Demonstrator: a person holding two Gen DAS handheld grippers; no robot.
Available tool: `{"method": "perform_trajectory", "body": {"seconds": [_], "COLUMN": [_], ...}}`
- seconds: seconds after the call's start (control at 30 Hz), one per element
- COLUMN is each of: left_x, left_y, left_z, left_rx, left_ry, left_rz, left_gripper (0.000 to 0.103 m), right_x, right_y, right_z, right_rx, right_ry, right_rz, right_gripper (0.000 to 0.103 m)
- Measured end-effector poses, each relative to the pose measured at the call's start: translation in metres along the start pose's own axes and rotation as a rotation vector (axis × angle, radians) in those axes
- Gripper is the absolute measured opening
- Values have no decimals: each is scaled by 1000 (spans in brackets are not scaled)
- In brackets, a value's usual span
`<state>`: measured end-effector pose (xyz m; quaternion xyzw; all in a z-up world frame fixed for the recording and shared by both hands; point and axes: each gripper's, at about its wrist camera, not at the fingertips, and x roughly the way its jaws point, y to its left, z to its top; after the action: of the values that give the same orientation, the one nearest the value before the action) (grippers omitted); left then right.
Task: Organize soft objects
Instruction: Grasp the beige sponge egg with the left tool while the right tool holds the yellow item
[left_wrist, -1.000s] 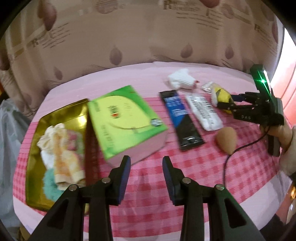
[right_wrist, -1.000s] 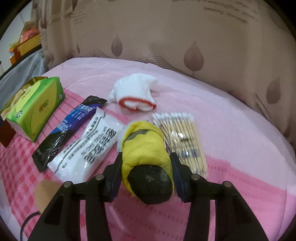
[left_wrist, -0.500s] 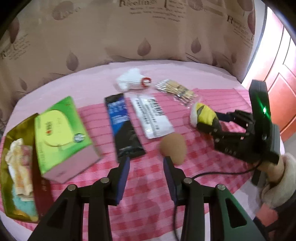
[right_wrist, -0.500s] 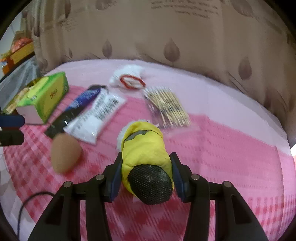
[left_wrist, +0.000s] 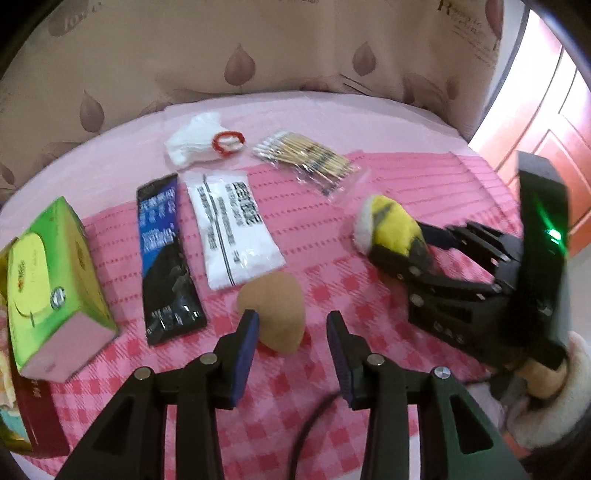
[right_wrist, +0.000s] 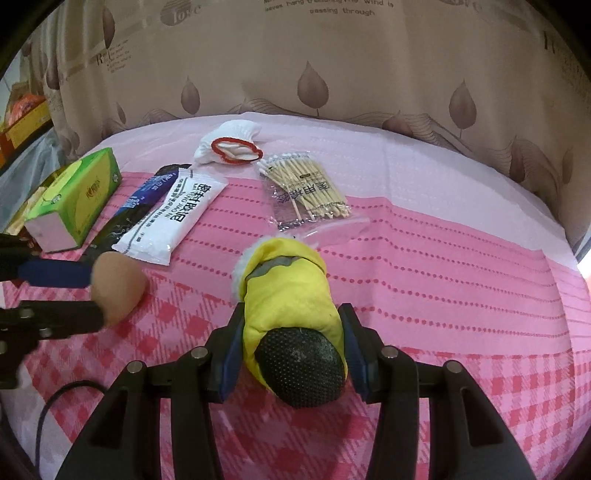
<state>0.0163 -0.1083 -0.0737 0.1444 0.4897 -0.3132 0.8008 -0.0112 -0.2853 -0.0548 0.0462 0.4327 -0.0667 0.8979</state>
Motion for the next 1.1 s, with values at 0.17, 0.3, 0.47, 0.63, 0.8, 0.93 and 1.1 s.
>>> {"method": "perform_trajectory", "body": {"seconds": [0.17, 0.3, 0.47, 0.63, 0.8, 0.93, 1.1], "left_x": [8, 16, 28, 30, 26, 24, 22], "left_y": [2, 8, 21, 22, 22, 23, 21], "left_z": [12, 16, 13, 8, 3, -1, -3], "left_rx": [0, 9, -19, -30, -19, -8, 1], "left_ry": [-12, 3, 43, 33, 22, 16, 13], "left_rz": [59, 110, 111, 79, 72, 67, 66], "left_gripper": [48, 48, 48, 43, 43, 44, 43], "right_x": [0, 1, 1, 0, 0, 0, 0], "right_y": [-2, -3, -5, -5, -5, -6, -6], "right_z": [-2, -2, -3, -3, -2, -2, -2], "right_rx": [19, 28, 35, 40, 42, 42, 43], "right_ry": [-1, -1, -4, -3, -1, -1, -1], "right_rz": [20, 32, 39, 43, 46, 45, 45], "right_gripper": [45, 45, 45, 45, 45, 45, 45]}}
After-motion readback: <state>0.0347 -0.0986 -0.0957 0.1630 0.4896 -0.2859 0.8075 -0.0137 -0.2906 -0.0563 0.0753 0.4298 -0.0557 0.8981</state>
